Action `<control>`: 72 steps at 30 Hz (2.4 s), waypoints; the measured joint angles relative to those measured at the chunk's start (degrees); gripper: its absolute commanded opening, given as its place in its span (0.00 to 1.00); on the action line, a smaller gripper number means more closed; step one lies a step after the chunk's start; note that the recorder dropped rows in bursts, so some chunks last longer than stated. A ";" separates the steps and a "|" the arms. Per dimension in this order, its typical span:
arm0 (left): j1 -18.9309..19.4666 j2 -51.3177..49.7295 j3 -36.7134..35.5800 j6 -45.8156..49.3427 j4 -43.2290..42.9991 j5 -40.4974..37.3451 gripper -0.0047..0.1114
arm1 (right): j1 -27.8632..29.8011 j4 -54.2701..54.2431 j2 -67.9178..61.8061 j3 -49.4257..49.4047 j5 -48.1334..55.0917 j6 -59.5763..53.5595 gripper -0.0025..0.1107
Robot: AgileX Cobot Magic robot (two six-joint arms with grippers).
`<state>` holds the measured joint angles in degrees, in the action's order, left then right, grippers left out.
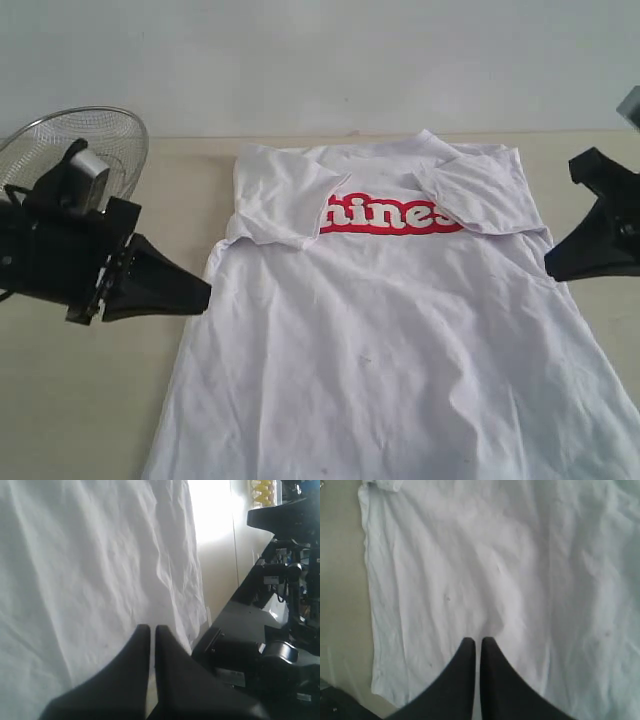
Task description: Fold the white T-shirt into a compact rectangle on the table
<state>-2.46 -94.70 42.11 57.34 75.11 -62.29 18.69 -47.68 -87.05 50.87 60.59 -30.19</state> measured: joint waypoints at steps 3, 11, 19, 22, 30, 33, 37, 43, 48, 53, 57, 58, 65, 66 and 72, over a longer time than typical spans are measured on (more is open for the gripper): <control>0.11 1.49 -3.92 1.99 0.69 -0.19 0.08 | 0.00 3.12 3.19 -3.81 -0.70 0.77 0.02; 4.08 6.42 -12.75 3.15 0.91 3.83 0.08 | 0.00 10.05 9.90 -10.67 -1.77 4.43 0.14; 4.50 8.65 -17.58 3.15 0.10 4.26 0.08 | 0.00 10.03 12.27 -12.80 0.82 6.41 0.49; 4.50 11.76 -18.89 0.32 -3.52 6.34 0.08 | 0.00 12.53 17.34 -12.87 0.54 9.96 0.49; 4.50 28.23 -25.19 -11.58 -12.46 15.12 0.08 | 0.00 20.61 24.81 -22.20 -1.11 16.73 0.49; 4.59 28.81 -25.63 -17.20 -15.16 17.51 0.08 | 0.00 20.92 24.93 -22.72 -2.05 17.36 0.49; 4.59 21.61 -25.77 -18.73 -15.42 17.66 0.08 | 0.00 21.01 24.93 -22.83 -2.29 17.46 0.49; 4.59 15.16 -25.97 -18.73 -15.22 16.32 0.08 | 0.00 21.01 24.93 -22.83 -2.51 17.60 0.49; 4.59 14.77 -26.06 -18.73 -15.22 16.03 0.08 | 0.00 21.36 24.93 -22.83 -2.26 17.60 0.49; 4.59 14.77 -26.06 -18.73 -14.85 17.00 0.08 | 0.00 23.47 24.93 -21.12 0.49 18.87 0.49; 4.59 14.07 -26.06 -18.03 -13.65 17.00 0.19 | 0.00 24.61 23.06 -20.16 1.64 19.50 0.49; 4.59 13.78 -26.06 -17.36 -12.80 17.00 0.24 | 0.00 24.89 22.04 -20.16 1.98 19.80 0.49; 4.59 11.67 -26.06 -13.68 -9.41 16.75 0.55 | 0.00 27.34 14.68 -20.16 0.92 20.84 0.49; 4.59 11.58 -26.19 -13.59 -9.28 16.75 0.56 | 0.00 27.94 14.44 -20.16 0.68 21.46 0.49; 4.59 11.54 -26.19 -13.07 -7.42 16.75 0.56 | 0.00 31.38 14.22 -20.16 0.55 24.48 0.49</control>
<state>2.14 -83.15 15.92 44.27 67.70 -45.54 18.69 -16.30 -72.83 30.71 61.14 -5.71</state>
